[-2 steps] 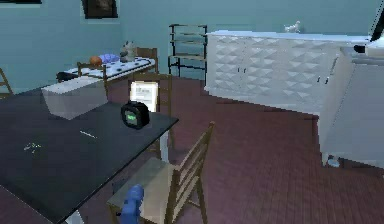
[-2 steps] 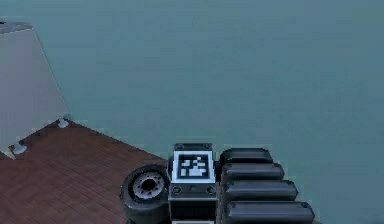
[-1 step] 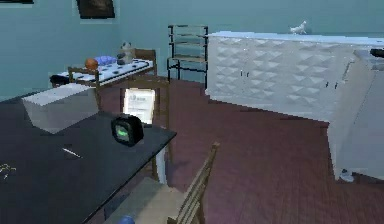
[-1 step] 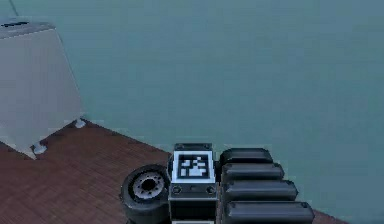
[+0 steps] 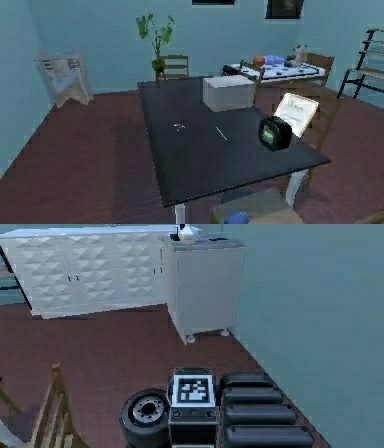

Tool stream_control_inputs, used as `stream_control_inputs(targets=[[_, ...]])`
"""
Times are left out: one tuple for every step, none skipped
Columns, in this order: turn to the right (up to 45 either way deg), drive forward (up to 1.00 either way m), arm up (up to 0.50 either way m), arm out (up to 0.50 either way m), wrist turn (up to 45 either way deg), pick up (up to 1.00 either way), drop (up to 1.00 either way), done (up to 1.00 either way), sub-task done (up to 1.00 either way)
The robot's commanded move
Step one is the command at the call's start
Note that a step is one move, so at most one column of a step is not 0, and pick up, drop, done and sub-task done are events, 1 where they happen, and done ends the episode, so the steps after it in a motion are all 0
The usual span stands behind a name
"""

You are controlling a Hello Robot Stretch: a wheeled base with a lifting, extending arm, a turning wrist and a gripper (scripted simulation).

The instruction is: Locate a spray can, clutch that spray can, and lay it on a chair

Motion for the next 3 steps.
stream_control_inputs(targets=[[-45.0, 0.00, 0.00, 0.00, 0.0, 0.00, 0.00, 0.00, 0.00], [-45.0, 0.00, 0.00, 0.00, 0.0, 0.00, 0.00, 0.00, 0.00], [-27.0, 0.00, 0.00, 0.00, 0.0, 0.00, 0.00, 0.00, 0.00]])
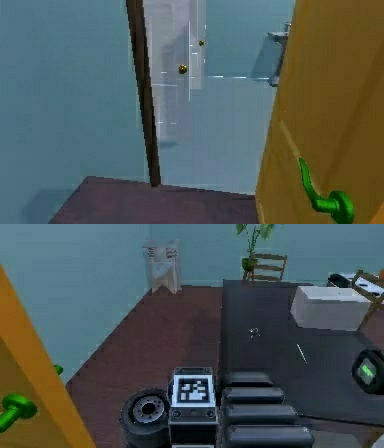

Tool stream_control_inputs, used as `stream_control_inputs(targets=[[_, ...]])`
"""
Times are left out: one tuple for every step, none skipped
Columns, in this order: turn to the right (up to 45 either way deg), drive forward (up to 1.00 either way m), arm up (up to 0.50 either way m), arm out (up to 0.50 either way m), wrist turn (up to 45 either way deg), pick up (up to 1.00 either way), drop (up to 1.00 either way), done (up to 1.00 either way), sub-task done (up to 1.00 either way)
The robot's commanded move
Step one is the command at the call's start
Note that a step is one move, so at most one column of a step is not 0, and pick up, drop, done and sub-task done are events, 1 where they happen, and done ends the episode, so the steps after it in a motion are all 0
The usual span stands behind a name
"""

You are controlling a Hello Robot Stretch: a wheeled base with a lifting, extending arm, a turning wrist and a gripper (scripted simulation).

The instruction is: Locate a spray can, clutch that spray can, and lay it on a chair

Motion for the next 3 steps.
stream_control_inputs(targets=[[45.0, 0.00, 0.00, 0.00, 0.0, 0.00, 0.00, 0.00, 0.00], [45.0, 0.00, 0.00, 0.00, 0.0, 0.00, 0.00, 0.00, 0.00], [45.0, 0.00, 0.00, 0.00, 0.0, 0.00, 0.00, 0.00, 0.00]])
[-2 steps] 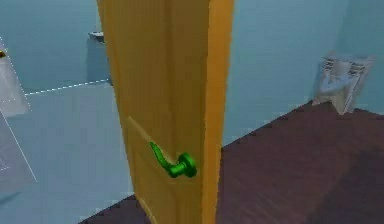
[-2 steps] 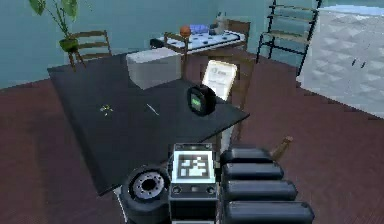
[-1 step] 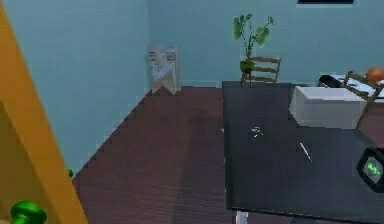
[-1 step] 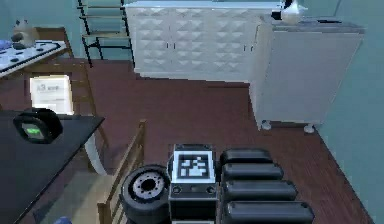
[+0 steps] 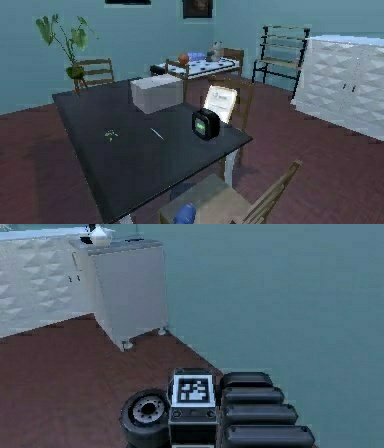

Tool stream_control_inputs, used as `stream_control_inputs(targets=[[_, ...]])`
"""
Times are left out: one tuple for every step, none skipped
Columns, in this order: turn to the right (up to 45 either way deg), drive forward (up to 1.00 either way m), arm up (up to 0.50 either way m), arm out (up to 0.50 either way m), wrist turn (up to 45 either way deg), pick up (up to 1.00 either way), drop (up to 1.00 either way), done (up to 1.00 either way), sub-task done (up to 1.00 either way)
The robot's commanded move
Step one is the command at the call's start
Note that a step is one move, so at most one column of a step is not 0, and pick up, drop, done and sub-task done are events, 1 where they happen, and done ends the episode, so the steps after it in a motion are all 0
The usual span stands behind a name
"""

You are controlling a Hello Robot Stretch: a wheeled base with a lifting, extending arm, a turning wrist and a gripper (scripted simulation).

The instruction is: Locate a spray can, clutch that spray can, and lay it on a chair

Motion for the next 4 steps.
stream_control_inputs(targets=[[9.0, 0.00, 0.00, 0.00, 0.0, 0.00, 0.00, 0.00, 0.00], [-45.0, 0.00, 0.00, 0.00, 0.0, 0.00, 0.00, 0.00, 0.00], [-45.0, 0.00, 0.00, 0.00, 0.0, 0.00, 0.00, 0.00, 0.00], [-36.0, 0.00, 0.00, 0.00, 0.0, 0.00, 0.00, 0.00, 0.00]])
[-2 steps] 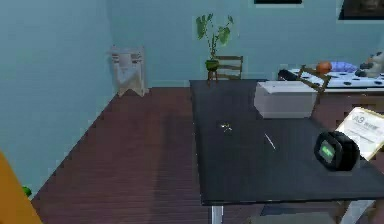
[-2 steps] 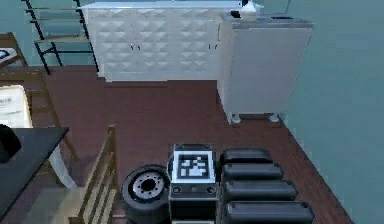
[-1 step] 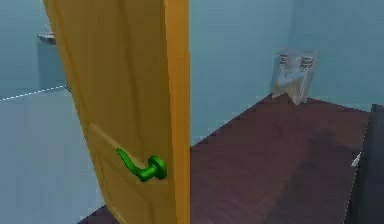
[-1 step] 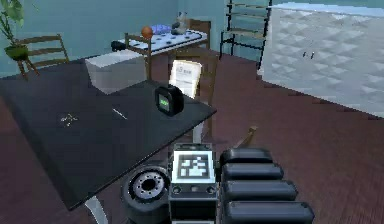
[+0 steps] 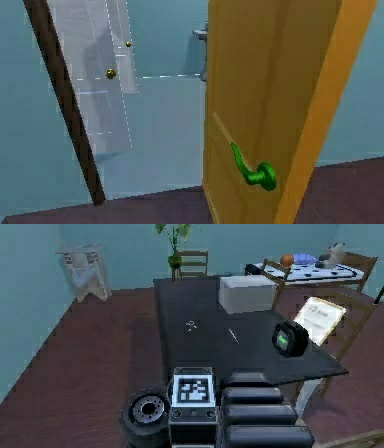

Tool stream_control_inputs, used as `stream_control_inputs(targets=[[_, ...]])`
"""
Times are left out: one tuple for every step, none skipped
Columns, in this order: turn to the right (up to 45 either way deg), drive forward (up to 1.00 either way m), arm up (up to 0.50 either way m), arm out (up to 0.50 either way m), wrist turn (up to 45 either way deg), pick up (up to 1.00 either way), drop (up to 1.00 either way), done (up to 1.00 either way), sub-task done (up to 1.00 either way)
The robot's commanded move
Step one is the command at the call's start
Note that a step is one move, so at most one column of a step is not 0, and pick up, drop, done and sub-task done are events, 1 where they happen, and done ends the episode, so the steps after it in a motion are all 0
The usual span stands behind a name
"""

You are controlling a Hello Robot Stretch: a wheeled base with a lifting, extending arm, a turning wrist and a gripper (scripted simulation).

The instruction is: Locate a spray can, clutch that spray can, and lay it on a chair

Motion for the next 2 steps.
stream_control_inputs(targets=[[45.0, 0.00, 0.00, 0.00, 0.0, 0.00, 0.00, 0.00, 0.00], [45.0, 0.00, 0.00, 0.00, 0.0, 0.00, 0.00, 0.00, 0.00]])
